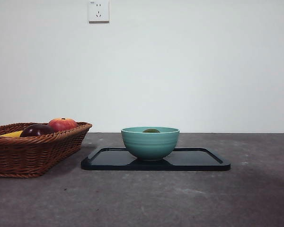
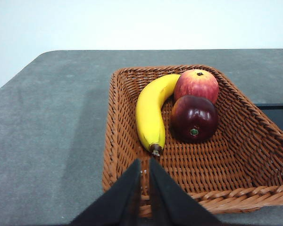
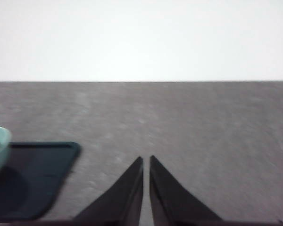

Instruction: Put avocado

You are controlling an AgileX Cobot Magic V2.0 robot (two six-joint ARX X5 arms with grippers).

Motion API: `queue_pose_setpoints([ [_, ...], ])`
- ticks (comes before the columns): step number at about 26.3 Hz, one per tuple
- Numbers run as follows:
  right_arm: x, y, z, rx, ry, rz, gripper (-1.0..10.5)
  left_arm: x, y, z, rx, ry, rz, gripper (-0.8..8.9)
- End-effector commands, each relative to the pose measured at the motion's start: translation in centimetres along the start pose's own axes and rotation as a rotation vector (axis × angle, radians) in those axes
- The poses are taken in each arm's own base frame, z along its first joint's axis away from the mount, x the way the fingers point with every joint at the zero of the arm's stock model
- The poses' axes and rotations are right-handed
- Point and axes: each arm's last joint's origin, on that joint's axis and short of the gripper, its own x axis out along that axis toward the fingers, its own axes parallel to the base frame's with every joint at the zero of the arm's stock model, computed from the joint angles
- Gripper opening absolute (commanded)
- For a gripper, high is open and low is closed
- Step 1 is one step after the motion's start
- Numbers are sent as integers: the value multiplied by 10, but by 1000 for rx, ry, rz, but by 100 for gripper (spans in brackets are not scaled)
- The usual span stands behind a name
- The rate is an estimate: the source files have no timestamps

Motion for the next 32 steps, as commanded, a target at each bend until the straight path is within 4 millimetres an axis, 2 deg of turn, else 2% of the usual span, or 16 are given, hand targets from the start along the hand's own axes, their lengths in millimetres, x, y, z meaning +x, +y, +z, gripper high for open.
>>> queue_pose_setpoints([
  [1,1,-4,-7,-10,-9,-36,19,2,0,-7,1,26,5,26],
  [4,2,-7,-17,-7,14,-57,19,2,0,-7,1,26,5,26],
  [12,-1,-11,-28,-46,120,-99,19,2,0,-7,1,26,5,26],
  [32,-1,-11,-26,-62,97,-99,19,2,0,-7,1,26,5,26],
])
